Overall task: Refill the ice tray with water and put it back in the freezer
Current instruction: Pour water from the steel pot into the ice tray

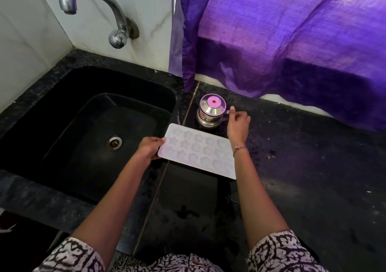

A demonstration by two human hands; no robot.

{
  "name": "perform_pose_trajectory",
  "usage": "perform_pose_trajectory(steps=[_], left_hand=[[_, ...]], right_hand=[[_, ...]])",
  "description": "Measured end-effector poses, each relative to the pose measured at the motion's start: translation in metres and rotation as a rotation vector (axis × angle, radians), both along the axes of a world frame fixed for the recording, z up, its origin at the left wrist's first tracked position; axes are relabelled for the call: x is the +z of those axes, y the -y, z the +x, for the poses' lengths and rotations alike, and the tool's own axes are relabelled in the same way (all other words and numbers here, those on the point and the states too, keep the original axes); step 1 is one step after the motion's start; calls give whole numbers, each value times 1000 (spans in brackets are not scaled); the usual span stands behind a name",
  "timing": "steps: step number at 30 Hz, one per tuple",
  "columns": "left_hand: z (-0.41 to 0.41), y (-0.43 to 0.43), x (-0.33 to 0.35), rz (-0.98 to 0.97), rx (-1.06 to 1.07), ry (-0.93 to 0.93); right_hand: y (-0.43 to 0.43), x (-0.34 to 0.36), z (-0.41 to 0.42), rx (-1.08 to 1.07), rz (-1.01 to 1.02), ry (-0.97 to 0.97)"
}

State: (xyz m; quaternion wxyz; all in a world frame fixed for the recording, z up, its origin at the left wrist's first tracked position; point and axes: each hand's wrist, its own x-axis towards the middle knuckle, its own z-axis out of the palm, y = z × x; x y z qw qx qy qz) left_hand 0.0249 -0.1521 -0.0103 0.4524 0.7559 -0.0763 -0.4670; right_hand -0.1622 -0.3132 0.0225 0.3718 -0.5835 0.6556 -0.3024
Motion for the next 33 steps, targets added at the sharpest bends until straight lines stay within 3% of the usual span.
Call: perform_pose_trajectory(steps=[4,8,15,23,33], left_hand=[[0,2,-4,4,10,32],[2,3,-8,4,16,53],[3,1,-17,-48,38,86],[3,0,-17,-57,24,105],[3,1,-6,-27,-55,150]], right_hand=[[-19,-6,-21,51,-132,-176],[-39,-16,-46,60,-105,-311],[-65,-31,-72,68,-66,-279],[-76,-27,-74,142,60,-399],[-93,-23,-58,9,89,-397]])
